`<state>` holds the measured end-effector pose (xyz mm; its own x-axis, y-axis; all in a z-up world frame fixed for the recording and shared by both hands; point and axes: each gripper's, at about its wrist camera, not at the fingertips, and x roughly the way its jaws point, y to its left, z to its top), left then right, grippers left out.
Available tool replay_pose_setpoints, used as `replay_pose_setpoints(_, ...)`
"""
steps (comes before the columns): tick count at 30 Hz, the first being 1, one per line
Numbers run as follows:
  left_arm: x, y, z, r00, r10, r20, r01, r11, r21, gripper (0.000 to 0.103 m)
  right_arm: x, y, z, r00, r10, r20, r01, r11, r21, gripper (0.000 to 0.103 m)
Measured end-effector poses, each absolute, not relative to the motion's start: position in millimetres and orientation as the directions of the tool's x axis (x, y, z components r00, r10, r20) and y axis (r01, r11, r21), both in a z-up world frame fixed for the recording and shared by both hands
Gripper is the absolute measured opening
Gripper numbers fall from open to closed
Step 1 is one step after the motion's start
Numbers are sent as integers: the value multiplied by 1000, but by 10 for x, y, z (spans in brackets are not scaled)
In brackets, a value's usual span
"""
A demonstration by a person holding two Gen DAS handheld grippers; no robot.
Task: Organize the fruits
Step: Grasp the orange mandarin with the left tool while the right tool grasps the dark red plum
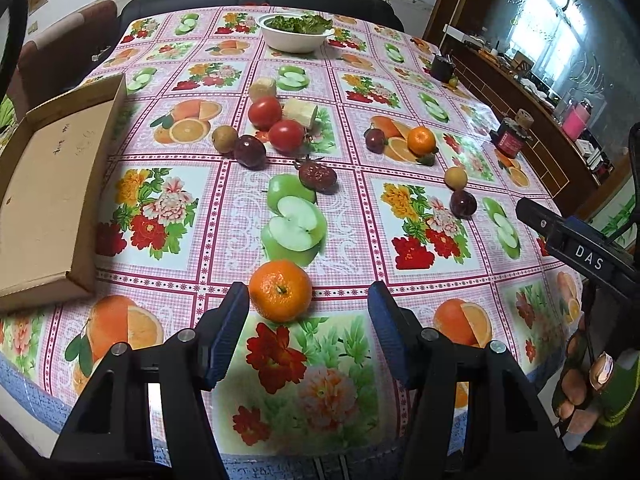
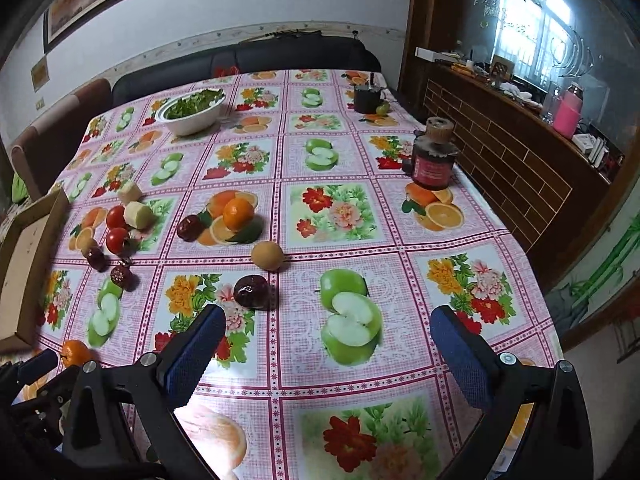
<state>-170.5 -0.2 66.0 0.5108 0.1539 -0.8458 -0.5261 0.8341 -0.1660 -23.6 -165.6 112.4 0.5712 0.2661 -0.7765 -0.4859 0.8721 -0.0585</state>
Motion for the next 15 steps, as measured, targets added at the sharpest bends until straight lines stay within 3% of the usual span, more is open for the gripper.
replay_pose_setpoints(15,-1714,81,585,504,136,-853,-535,825,-184,61,-202,-1472,977,531,259,-807,-520,852,-69,103)
